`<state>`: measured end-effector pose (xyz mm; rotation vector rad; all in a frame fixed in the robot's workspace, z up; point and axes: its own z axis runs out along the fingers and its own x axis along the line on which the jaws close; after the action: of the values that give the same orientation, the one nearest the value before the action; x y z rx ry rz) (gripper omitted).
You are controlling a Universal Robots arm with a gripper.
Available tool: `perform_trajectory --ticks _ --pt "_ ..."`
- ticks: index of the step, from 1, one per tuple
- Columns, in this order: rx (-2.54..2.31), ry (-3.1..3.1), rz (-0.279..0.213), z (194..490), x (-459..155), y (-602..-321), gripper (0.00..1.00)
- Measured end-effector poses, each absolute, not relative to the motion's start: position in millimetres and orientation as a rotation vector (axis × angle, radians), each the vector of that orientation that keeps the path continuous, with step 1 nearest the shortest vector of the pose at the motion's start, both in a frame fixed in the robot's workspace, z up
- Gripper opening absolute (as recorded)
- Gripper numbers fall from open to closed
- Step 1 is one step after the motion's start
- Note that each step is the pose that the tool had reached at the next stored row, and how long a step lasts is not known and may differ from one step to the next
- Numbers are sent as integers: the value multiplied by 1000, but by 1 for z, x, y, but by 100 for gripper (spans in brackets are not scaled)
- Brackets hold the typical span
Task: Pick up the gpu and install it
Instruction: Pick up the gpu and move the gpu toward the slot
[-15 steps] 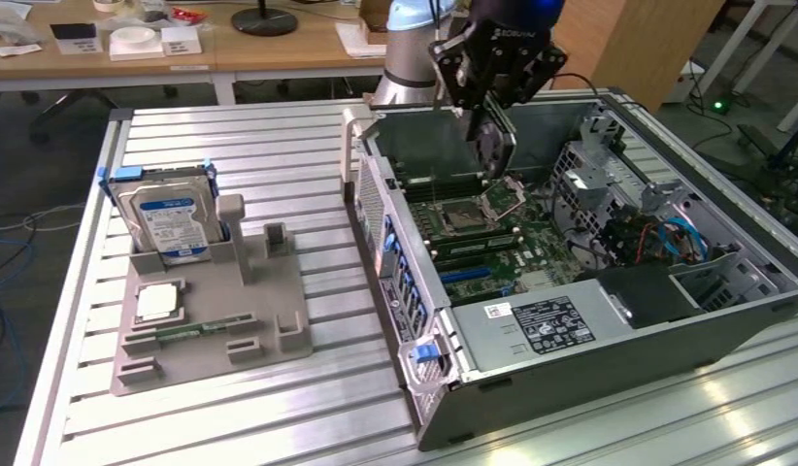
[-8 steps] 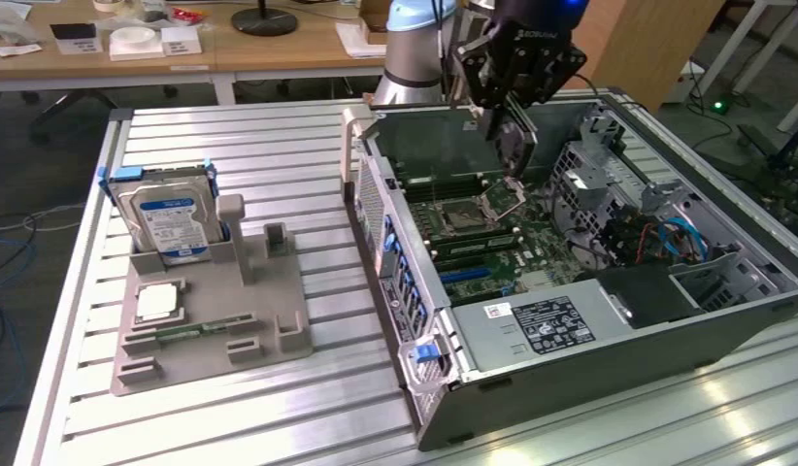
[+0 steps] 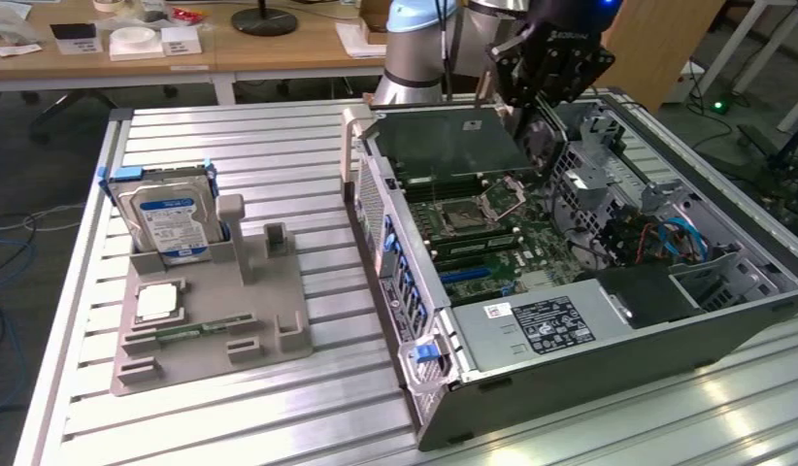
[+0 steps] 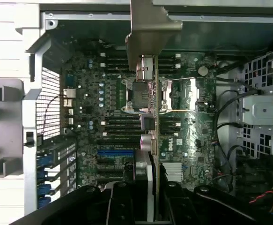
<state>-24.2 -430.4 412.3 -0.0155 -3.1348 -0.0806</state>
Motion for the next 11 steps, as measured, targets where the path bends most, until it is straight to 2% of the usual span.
perform_trajectory --ticks 11 --pt "-16 -3135 -81 412 11 -430 28"
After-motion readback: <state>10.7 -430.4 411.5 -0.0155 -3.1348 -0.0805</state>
